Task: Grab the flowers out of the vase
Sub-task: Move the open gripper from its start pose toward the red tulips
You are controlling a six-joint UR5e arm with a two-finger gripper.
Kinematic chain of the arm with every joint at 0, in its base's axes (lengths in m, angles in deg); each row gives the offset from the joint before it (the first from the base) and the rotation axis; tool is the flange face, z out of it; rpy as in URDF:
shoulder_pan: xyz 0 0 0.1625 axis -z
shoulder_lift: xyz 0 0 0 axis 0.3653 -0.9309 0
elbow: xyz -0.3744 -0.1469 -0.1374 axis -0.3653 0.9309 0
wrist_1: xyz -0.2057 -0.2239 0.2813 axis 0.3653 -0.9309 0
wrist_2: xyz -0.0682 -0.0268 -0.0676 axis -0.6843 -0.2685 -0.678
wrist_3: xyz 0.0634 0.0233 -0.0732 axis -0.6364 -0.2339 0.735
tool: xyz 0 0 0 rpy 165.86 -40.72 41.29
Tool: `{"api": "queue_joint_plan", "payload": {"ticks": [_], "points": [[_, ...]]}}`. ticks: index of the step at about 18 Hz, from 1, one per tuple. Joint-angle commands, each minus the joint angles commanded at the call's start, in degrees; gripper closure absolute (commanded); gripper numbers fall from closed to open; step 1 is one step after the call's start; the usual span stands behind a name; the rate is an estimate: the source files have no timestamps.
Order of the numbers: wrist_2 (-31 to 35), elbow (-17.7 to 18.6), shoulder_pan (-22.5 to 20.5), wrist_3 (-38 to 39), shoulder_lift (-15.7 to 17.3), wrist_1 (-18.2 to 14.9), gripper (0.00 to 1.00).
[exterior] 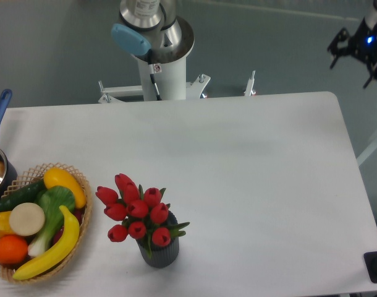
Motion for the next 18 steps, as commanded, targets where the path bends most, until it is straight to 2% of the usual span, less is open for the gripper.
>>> {"api": "queue_joint_plan", "payload": {"ticks": [3,8,14,16,18], "points": [[2.4,0.9,0.1,-0.3,0.2,0.3,0.00],[2.0,2.7,1.6,-0.7,1.1,0.2,0.00],[1.7,3.3,-0.7,-0.6,3.3,-0.2,0.00],[-0.2,4.0,-1.0,0.6,3.7,0.2,0.00],[-2.4,4.9,-1.9,6.2,5.4,0.1,0.00]]}}
